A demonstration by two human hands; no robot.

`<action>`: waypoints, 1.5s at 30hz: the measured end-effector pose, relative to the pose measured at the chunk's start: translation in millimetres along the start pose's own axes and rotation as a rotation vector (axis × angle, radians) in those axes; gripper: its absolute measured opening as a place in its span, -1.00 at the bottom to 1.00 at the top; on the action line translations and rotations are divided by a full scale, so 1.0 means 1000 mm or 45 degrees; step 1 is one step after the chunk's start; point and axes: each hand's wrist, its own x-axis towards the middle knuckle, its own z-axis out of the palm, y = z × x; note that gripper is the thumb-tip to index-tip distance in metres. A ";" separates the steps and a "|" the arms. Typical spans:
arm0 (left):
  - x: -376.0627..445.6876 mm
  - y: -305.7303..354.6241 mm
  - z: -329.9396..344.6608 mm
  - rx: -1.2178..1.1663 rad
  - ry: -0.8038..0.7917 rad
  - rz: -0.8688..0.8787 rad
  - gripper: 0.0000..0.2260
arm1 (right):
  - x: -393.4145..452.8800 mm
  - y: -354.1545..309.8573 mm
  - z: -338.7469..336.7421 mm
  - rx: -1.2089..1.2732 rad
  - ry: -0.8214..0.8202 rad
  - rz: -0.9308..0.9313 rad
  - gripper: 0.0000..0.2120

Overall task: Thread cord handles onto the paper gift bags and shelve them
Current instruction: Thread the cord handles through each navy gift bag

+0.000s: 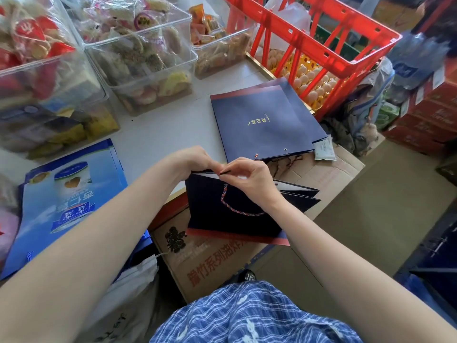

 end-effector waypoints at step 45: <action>-0.005 0.003 0.034 -0.578 0.388 0.253 -0.90 | 0.025 -0.013 -0.012 0.030 0.160 0.308 -0.83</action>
